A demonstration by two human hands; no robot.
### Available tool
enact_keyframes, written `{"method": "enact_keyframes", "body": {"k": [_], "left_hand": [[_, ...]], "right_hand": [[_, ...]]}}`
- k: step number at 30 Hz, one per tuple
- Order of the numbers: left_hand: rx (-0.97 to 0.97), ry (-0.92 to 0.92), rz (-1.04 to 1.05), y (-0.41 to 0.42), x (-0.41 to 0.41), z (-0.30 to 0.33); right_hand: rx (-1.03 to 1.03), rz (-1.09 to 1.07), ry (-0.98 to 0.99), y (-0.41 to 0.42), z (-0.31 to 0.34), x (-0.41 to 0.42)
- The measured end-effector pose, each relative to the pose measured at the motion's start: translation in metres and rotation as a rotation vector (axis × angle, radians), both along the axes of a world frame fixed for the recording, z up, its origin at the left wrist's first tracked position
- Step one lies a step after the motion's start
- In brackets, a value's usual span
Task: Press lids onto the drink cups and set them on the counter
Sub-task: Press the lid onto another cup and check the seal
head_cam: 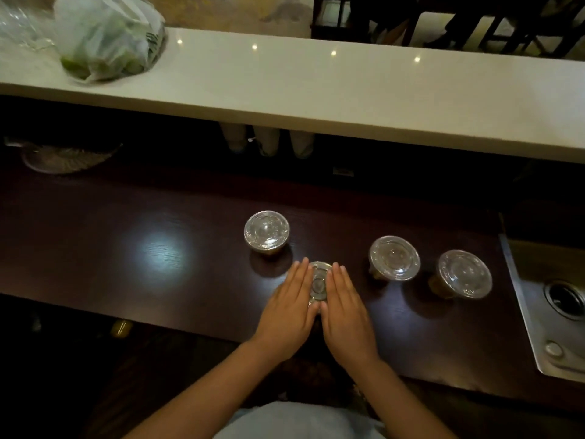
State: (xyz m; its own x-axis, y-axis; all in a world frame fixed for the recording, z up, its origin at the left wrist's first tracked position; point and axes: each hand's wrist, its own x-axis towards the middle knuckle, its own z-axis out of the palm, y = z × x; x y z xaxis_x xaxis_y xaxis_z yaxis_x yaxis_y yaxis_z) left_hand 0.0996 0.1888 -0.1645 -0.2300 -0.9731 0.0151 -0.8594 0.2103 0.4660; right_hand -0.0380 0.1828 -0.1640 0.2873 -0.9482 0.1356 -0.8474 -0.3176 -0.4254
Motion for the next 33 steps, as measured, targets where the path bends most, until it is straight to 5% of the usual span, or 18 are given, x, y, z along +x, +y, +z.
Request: {"method": "enact_keyframes", "body": {"k": [8, 13, 16, 23, 33], "left_hand": [[0.073, 0.000, -0.106, -0.004, 0.009, 0.000], [0.131, -0.134, -0.269, -0.021, 0.029, 0.019], [-0.073, -0.207, -0.078, -0.016, 0.024, 0.028], [0.057, -0.191, 0.070, 0.023, -0.005, 0.012], [-0.040, -0.158, 0.069, 0.022, -0.008, 0.010]], "right_hand": [[-0.001, 0.005, 0.052, -0.001, 0.006, -0.002], [-0.176, -0.024, 0.111, 0.009, 0.016, -0.009], [-0.249, -0.072, 0.087, 0.009, 0.022, -0.018], [-0.092, 0.174, 0.124, 0.002, 0.009, -0.021], [-0.018, 0.201, 0.026, 0.002, -0.005, -0.019]]}}
